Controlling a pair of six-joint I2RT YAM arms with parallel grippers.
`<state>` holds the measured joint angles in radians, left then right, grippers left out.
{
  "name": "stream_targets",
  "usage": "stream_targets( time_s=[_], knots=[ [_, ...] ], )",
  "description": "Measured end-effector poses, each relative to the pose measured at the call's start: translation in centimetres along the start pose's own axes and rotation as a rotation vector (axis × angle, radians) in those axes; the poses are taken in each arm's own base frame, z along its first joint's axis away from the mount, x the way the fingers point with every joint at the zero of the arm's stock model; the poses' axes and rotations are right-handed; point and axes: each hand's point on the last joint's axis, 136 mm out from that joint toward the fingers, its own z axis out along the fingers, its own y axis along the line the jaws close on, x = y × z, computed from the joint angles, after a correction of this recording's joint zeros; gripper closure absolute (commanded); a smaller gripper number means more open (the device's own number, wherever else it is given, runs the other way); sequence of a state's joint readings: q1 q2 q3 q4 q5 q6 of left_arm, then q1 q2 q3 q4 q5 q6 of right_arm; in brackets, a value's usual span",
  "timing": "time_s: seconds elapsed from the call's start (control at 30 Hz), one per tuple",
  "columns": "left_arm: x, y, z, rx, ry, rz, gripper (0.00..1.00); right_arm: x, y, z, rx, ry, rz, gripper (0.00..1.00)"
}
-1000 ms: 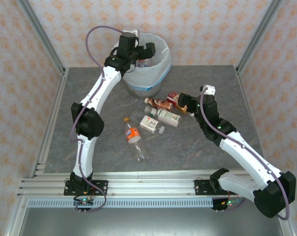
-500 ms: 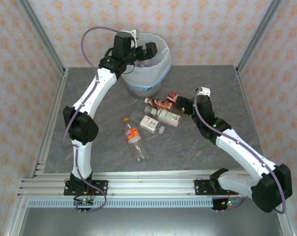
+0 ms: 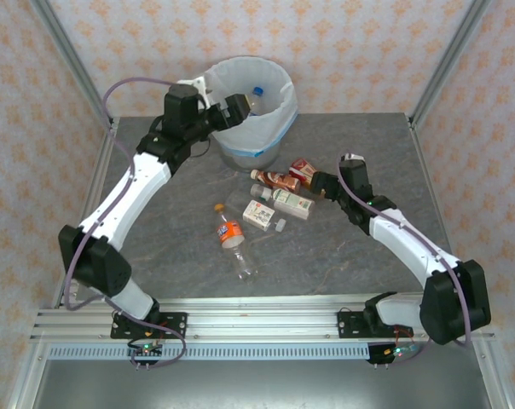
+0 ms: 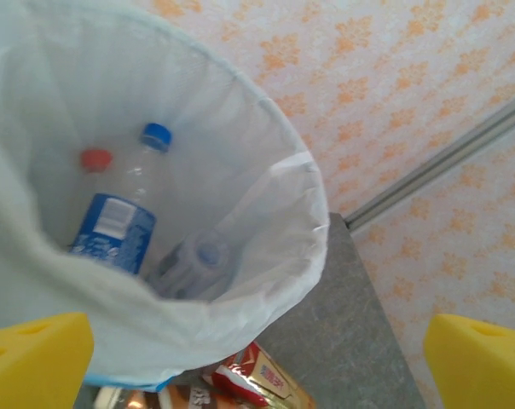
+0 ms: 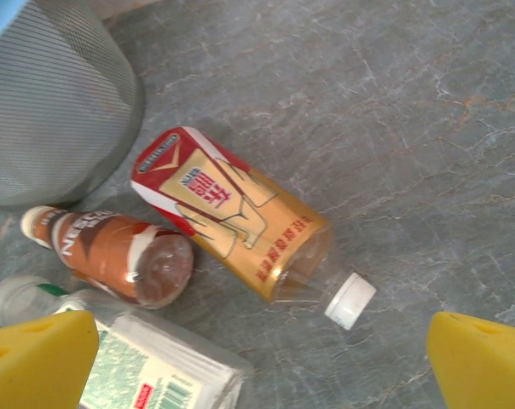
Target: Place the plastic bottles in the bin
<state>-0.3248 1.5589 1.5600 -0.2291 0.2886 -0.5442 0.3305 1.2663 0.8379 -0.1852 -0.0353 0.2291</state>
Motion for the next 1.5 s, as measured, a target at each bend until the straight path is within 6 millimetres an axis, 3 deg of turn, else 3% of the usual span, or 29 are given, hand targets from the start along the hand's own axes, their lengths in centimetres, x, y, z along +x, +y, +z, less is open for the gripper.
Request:
stream_targets(
  time_s=[0.27, 0.57, 0.9, 1.13, 1.5],
  knots=[
    [1.4, 6.4, -6.2, -0.248, -0.119, -0.026, 0.00, 2.3, -2.1, 2.9, -0.008, 0.144, -0.052, 0.01],
    [2.7, 13.8, -9.2, -0.491, -0.177, -0.132, 0.00, 3.5, -3.2, 4.4, 0.013, 0.236, -0.153, 0.01],
    [3.1, 15.2, -11.0, -0.563, -0.195, -0.155, 0.00, 3.2, -2.2, 6.5, -0.032, 0.304, -0.258, 0.01],
    [3.6, 16.5, -12.4, -0.616, -0.213, -0.153, 0.00, 2.2, -1.6, 9.7, -0.033, 0.344, -0.290, 0.01],
    [4.3, 17.5, -12.8, -0.657, -0.210, -0.149, 0.00, 3.8, -0.5, 12.4, -0.130, 0.474, -0.414, 0.03]
  ],
)
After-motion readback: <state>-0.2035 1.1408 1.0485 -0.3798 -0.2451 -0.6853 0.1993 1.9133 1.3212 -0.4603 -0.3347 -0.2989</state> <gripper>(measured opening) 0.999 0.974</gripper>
